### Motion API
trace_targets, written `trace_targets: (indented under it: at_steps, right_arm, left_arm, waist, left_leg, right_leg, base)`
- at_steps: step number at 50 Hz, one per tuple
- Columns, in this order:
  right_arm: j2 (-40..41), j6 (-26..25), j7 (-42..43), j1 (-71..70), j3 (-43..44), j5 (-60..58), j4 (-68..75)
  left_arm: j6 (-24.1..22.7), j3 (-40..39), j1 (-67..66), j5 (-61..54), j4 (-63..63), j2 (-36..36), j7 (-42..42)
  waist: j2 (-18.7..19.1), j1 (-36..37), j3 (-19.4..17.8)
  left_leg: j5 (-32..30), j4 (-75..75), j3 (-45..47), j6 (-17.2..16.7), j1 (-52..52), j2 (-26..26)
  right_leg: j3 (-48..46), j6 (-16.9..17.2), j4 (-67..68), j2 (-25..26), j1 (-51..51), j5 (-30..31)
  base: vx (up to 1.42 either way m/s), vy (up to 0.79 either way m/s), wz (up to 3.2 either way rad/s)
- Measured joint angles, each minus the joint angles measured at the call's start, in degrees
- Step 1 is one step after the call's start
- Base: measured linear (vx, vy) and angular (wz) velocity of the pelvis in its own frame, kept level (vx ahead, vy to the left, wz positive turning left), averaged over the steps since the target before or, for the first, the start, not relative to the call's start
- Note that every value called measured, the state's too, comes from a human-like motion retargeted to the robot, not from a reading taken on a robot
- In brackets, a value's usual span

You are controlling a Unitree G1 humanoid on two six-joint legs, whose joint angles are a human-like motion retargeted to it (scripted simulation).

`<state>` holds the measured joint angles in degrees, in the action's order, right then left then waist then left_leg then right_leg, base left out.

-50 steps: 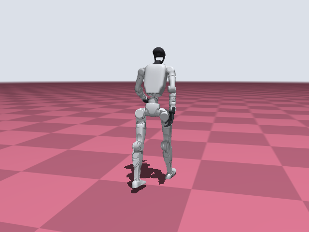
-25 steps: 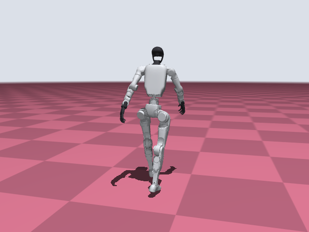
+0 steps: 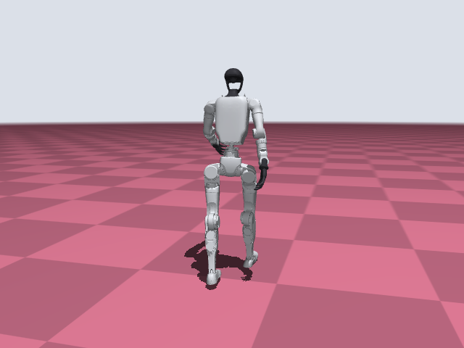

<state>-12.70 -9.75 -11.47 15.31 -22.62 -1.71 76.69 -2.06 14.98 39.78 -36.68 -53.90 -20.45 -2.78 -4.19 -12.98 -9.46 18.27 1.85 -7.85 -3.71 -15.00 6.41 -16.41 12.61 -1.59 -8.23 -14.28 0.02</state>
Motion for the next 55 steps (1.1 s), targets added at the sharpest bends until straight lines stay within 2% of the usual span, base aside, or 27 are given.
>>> trace_targets:
  at_steps: [2,5,7,8,10,12,14,16,18,21,24,26,28,30,33,35,37,40,42,45,48,50,52,55]
  right_arm:
    - [0.7,-0.6,-0.3,-1.4,0.3,-1.0,0.8]
    - [1.1,-1.4,0.2,-5.6,-0.5,-0.3,2.3]
    - [1.1,-2.1,1.7,-9.6,-0.7,0.4,3.2]
    - [1.0,-2.5,2.5,-11.9,-0.4,0.7,3.5]
    - [0.7,-2.8,3.9,-16.5,-0.2,2.5,3.3]
    - [-0.2,-2.0,6.5,-22.3,-0.1,6.2,2.0]
    - [-1.3,-1.1,9.9,-28.1,1.0,8.2,-0.7]
    - [-2.7,-0.3,12.3,-33.6,1.3,9.9,-4.4]
    - [-4.3,0.4,13.7,-38.9,0.4,11.6,-8.6]
    - [-6.9,1.7,15.3,-45.7,-0.8,12.1,-14.9]
    - [-8.6,3.8,17.1,-48.7,0.7,10.4,-19.9]
    - [-8.9,4.8,17.3,-48.3,2.3,9.4,-21.6]
    - [-8.5,4.9,17.2,-46.4,3.2,9.2,-21.8]
    - [-7.4,4.3,17.2,-43.0,3.4,9.6,-20.7]
    - [-4.9,5.0,15.8,-34.1,4.0,7.6,-17.0]
    - [-3.0,7.4,11.3,-27.5,3.9,5.3,-13.1]
    - [-1.2,6.5,7.3,-22.2,2.3,4.1,-8.5]
    - [0.8,5.4,4.1,-14.9,-0.1,1.8,-2.5]
    - [1.1,5.1,2.4,-10.2,-1.1,1.0,-0.2]
    - [0.6,5.3,0.4,-4.1,-1.7,1.3,1.3]
    - [-0.2,5.7,0.1,-0.1,-1.3,2.1,1.8]
    - [-0.6,1.4,3.5,0.1,-2.7,2.8,2.6]
    - [0.1,-0.2,3.6,-0.8,-1.8,1.3,3.4]
    - [1.3,-1.3,2.9,-3.8,-0.3,-0.4,4.9]
  left_arm:
    - [-0.5,-0.4,0.9,-1.7,1.0,0.2,-0.3]
    - [0.3,-0.9,-2.8,-5.8,1.2,1.4,-1.1]
    - [1.9,-0.3,-8.5,-7.7,0.5,2.0,-1.6]
    - [3.0,0.3,-12.0,-7.8,-0.1,2.2,-1.8]
    - [5.8,1.5,-19.8,-5.3,-2.1,2.3,-2.9]
    - [7.6,2.5,-27.1,-1.7,-5.2,2.3,-3.9]
    - [8.8,2.8,-34.2,1.4,-8.5,2.0,-3.7]
    - [9.6,2.9,-40.7,3.9,-12.1,1.7,-3.7]
    - [9.9,2.7,-46.4,5.0,-15.9,1.5,-3.4]
    - [9.8,0.6,-53.1,5.2,-21.1,1.3,-2.1]
    - [9.3,-4.1,-58.1,9.5,-25.6,1.8,-1.5]
    - [8.5,-7.5,-60.1,13.1,-27.7,2.4,-1.5]
    - [8.2,-9.3,-60.7,14.3,-28.8,3.0,-1.1]
    - [8.8,-9.2,-59.5,12.5,-28.8,3.4,-0.4]
    - [8.5,-8.3,-55.4,12.5,-27.7,4.0,-1.4]
    - [7.1,-7.2,-50.7,14.5,-27.1,4.1,-1.8]
    - [6.5,-5.8,-43.8,13.2,-26.0,3.8,-1.0]
    - [6.2,-4.7,-31.7,9.3,-23.8,3.4,2.0]
    - [5.5,-3.9,-23.9,7.4,-21.5,3.4,2.9]
    - [3.8,-2.2,-12.5,5.2,-17.5,3.2,2.7]
    - [0.8,-0.9,-3.4,3.0,-12.5,2.4,1.1]
    - [1.4,-1.2,2.1,0.0,-9.9,2.3,1.5]
    - [0.0,-1.5,4.8,-1.6,-7.4,1.4,1.7]
    - [-0.1,-1.5,3.5,-3.2,-4.8,0.7,0.3]
  waist:
    - [-0.4,0.4,-0.6]
    - [-0.2,3.4,-0.3]
    - [-1.3,6.0,-0.8]
    - [-2.4,7.3,-1.3]
    - [-5.1,8.9,-0.1]
    - [-5.8,9.2,4.8]
    - [-6.6,11.1,6.1]
    - [-7.7,14.2,6.3]
    - [-9.1,18.0,6.0]
    - [-9.4,24.2,4.5]
    - [-5.2,28.8,2.2]
    - [-2.3,30.0,1.4]
    - [-1.2,30.0,1.5]
    - [-1.0,28.9,2.0]
    - [0.6,26.3,2.6]
    - [1.7,24.8,3.8]
    - [1.5,23.1,5.8]
    - [1.6,19.7,6.7]
    - [2.5,16.7,6.2]
    - [3.9,10.8,5.2]
    - [3.8,4.7,3.8]
    - [2.3,1.7,2.7]
    - [1.1,-0.3,0.8]
    - [1.3,0.4,-0.5]
  left_leg:
    - [-1.2,-0.4,-1.1,-0.6,-3.8,-0.6]
    - [-7.5,0.2,-0.4,-0.8,-7.5,-0.8]
    - [-12.9,4.0,1.2,0.1,-8.8,0.8]
    - [-15.3,8.0,2.7,1.1,-8.3,2.1]
    - [-18.2,23.6,6.9,4.0,0.1,4.7]
    - [-14.7,42.8,11.1,7.2,17.1,4.8]
    - [-8.7,51.4,14.6,10.0,26.9,4.3]
    - [-4.9,52.5,18.4,12.0,33.1,3.4]
    - [-3.5,47.0,21.8,12.6,37.1,2.7]
    - [-6.7,27.4,24.8,9.7,37.3,1.3]
    - [-10.8,6.7,28.4,4.0,33.1,-3.9]
    - [-8.4,-1.6,30.4,-0.1,31.6,-6.8]
    - [-5.9,-5.7,29.3,-1.7,30.9,-7.4]
    - [-7.6,-6.8,27.3,-0.8,29.0,-6.8]
    - [-10.5,-5.6,26.0,0.1,23.2,-7.3]
    - [-8.7,-3.7,23.8,1.3,20.4,-8.4]
    - [-6.1,-2.2,21.8,2.6,19.9,-8.4]
    - [-2.8,-0.6,19.7,2.6,17.7,-7.8]
    - [-1.2,-0.5,17.8,2.2,15.2,-7.5]
    - [0.1,-0.8,14.0,1.7,11.7,-7.0]
    - [1.1,-0.9,10.1,1.4,7.7,-5.5]
    - [1.9,-1.2,8.2,0.9,4.4,-3.1]
    - [2.8,-1.3,6.5,-0.1,-0.4,-2.8]
    - [0.8,-1.2,6.7,-1.1,-6.0,-4.6]
  right_leg:
    - [0.7,1.7,-3.4,0.9,0.6,0.2]
    - [2.7,-1.6,-3.4,2.6,3.3,4.1]
    - [3.8,-2.5,-3.4,2.1,7.7,3.9]
    - [5.2,-2.4,-3.4,1.4,10.2,3.1]
    - [7.8,-2.6,-1.0,-1.1,11.6,0.5]
    - [8.9,-3.3,1.3,-2.0,7.8,-1.4]
    - [10.5,-3.1,2.6,-2.2,7.7,-3.3]
    - [12.8,-2.8,2.9,-2.4,8.9,-4.6]
    - [15.7,-2.8,2.9,-2.8,10.1,-5.5]
    - [20.3,-3.3,2.7,-2.0,13.1,-6.6]
    - [23.4,-4.3,2.4,2.4,20.1,-8.2]
    - [24.4,-4.4,2.2,4.9,25.2,-8.8]
    - [24.8,-4.5,2.4,5.7,29.0,-8.2]
    - [24.8,-4.9,3.6,6.0,31.6,-5.4]
    - [23.4,-5.4,11.4,8.1,33.7,3.7]
    - [21.3,-4.0,24.6,10.0,29.0,11.1]
    - [17.7,-2.9,41.2,9.7,18.3,13.7]
    - [11.5,-7.9,56.8,6.0,4.8,4.9]
    - [8.8,-9.9,58.0,4.7,-0.7,0.6]
    - [6.4,-8.7,49.7,4.3,-6.1,-2.0]
    - [3.8,-5.9,28.1,2.3,-5.4,-0.5]
    - [2.0,-3.0,10.1,-0.3,-3.2,3.0]
    - [1.5,1.1,-0.9,-0.8,-1.3,3.2]
    - [5.4,2.4,-3.4,1.7,-1.1,1.3]
  base:
    - [0.93,-0.3,0.1]
    - [0.94,-0.3,-0.65]
    - [0.98,-0.28,-0.96]
    - [0.97,-0.26,-0.88]
    - [0.9,-0.23,-0.52]
    - [0.8,-0.17,-0.14]
    - [0.81,-0.13,-0.59]
    - [0.82,-0.1,-1.11]
    - [0.82,-0.05,-1.45]
    - [0.84,0.04,-1.61]
    - [0.93,0.15,-1.34]
    - [0.99,0.22,-0.67]
    - [0.99,0.25,-0.15]
    - [1.01,0.25,0.25]
    - [1.06,0.26,0.51]
    - [1.03,0.23,0.5]
    - [0.93,0.2,0.52]
    - [0.87,0.17,0.67]
    - [0.82,0.13,0.97]
    - [0.8,0.06,1.32]
    - [0.82,-0.06,1.39]
    - [0.89,-0.16,1.08]
    - [0.97,-0.28,0.6]
    - [0.98,-0.3,-0.2]
